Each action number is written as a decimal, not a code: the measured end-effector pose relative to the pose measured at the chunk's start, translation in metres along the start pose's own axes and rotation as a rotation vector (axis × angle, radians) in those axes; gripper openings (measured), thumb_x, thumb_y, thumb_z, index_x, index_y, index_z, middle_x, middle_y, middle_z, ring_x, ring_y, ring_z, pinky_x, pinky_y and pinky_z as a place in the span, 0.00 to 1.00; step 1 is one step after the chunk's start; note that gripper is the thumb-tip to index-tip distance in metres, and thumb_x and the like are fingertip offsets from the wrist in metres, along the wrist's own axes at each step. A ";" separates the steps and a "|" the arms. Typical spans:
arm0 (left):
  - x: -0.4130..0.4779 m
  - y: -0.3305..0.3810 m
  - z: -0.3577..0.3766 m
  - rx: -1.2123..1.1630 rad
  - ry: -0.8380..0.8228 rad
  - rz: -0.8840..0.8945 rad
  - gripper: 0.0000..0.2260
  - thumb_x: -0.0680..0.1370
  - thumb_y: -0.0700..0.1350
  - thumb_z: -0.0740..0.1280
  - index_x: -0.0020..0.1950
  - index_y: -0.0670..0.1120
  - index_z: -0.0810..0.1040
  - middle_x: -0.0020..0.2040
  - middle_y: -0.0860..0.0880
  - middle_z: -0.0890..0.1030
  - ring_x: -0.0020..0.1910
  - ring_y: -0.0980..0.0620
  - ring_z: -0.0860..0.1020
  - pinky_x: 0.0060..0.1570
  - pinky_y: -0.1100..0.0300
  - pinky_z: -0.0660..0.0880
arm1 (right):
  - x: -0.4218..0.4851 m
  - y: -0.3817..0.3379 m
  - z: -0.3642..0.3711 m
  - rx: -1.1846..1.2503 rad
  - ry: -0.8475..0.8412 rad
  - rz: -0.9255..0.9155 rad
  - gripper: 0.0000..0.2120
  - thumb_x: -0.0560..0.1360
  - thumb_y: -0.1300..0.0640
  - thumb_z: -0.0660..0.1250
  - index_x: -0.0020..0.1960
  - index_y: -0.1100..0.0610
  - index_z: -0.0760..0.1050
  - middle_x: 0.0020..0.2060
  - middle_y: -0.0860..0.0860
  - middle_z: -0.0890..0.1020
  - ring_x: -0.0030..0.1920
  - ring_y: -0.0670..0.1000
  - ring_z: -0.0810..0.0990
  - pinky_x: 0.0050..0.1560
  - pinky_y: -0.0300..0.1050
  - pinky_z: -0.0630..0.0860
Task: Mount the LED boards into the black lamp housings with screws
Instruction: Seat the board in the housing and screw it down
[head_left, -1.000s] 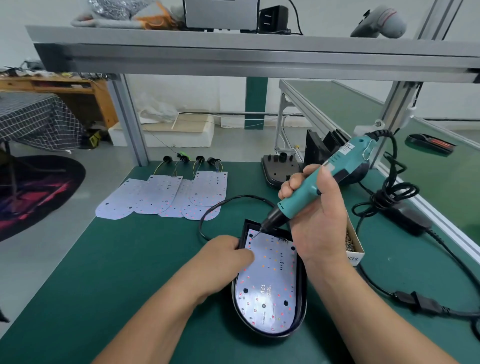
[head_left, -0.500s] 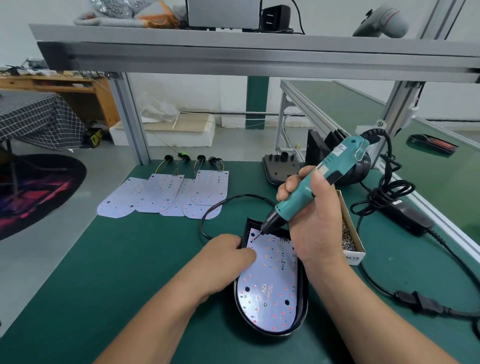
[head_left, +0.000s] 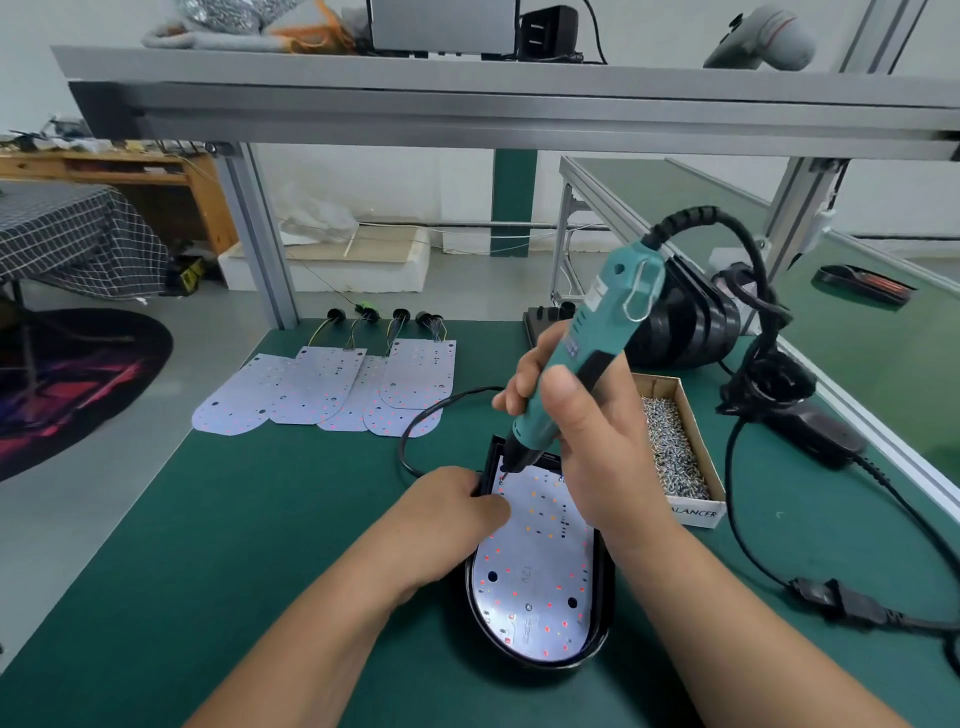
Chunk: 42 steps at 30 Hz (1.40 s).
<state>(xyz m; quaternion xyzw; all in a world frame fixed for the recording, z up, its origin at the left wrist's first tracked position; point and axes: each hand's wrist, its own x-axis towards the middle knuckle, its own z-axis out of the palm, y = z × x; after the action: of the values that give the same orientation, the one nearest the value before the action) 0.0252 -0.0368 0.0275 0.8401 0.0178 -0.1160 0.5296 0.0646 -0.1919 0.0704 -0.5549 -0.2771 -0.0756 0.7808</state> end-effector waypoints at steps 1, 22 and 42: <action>0.000 0.000 0.000 -0.001 0.000 0.001 0.10 0.77 0.48 0.65 0.39 0.48 0.69 0.34 0.49 0.65 0.34 0.50 0.62 0.37 0.53 0.58 | 0.000 0.001 0.002 -0.016 -0.017 -0.008 0.22 0.78 0.38 0.73 0.61 0.52 0.73 0.46 0.57 0.75 0.44 0.58 0.77 0.54 0.59 0.78; 0.003 -0.004 0.000 -0.020 -0.001 -0.035 0.11 0.77 0.49 0.67 0.41 0.47 0.68 0.29 0.52 0.63 0.27 0.49 0.60 0.27 0.62 0.56 | 0.005 0.006 -0.006 0.015 -0.071 0.099 0.26 0.77 0.37 0.73 0.63 0.54 0.72 0.45 0.56 0.76 0.45 0.58 0.75 0.51 0.54 0.70; 0.001 -0.001 0.000 -0.011 0.063 -0.047 0.12 0.77 0.47 0.64 0.41 0.47 0.62 0.34 0.50 0.63 0.29 0.51 0.59 0.28 0.60 0.55 | -0.011 -0.040 -0.168 -0.386 0.503 0.491 0.24 0.71 0.38 0.76 0.53 0.56 0.77 0.41 0.55 0.80 0.32 0.55 0.83 0.35 0.51 0.83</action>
<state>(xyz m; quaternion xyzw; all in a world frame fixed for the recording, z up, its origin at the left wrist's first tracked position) 0.0264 -0.0366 0.0260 0.8396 0.0546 -0.1018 0.5307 0.0972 -0.3618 0.0594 -0.7054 0.0830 -0.0708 0.7004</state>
